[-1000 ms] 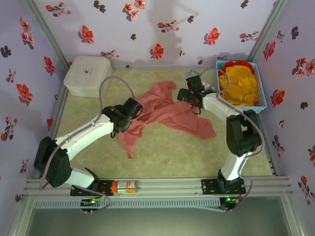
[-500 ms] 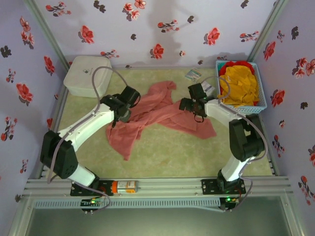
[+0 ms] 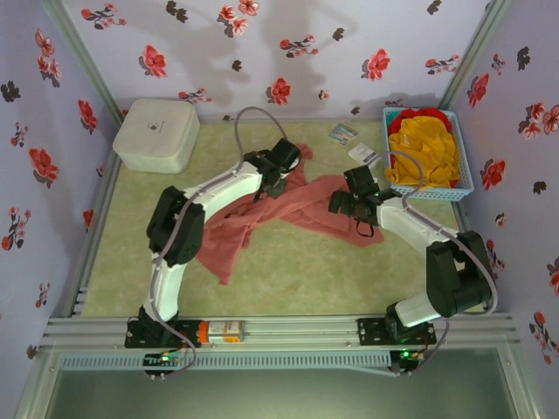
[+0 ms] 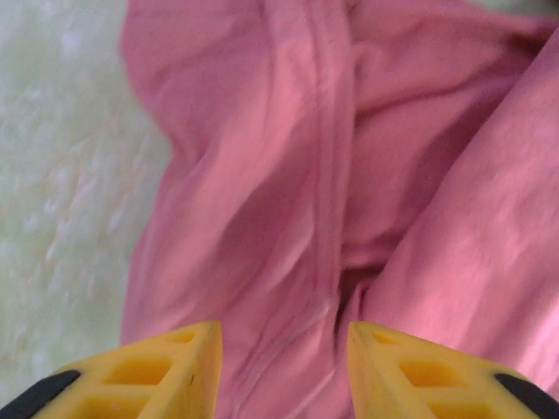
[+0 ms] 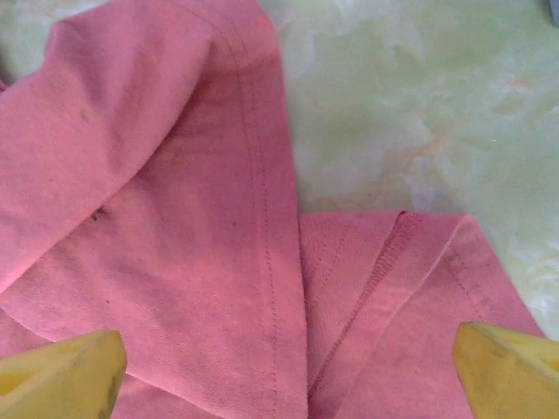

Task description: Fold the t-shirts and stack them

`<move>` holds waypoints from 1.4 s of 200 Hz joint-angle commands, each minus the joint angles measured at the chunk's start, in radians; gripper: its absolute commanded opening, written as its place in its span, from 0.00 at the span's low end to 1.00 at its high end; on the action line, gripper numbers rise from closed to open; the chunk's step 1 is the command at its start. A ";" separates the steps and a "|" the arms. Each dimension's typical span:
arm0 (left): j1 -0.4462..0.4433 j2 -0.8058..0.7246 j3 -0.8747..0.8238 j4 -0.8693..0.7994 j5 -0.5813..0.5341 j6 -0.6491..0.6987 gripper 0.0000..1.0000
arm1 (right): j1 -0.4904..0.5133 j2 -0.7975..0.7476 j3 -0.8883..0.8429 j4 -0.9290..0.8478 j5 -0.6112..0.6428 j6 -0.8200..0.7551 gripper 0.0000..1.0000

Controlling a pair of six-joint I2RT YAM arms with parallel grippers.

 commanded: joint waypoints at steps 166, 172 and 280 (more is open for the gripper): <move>0.057 0.331 0.347 0.034 0.059 0.019 0.11 | -0.051 -0.049 -0.065 0.001 -0.013 0.022 0.97; 0.056 0.327 0.348 0.036 0.060 0.023 0.08 | -0.054 -0.049 -0.063 0.000 -0.013 0.024 0.97; 0.044 0.154 0.268 0.026 0.092 0.056 0.09 | -0.077 -0.026 -0.020 0.012 -0.029 0.052 0.95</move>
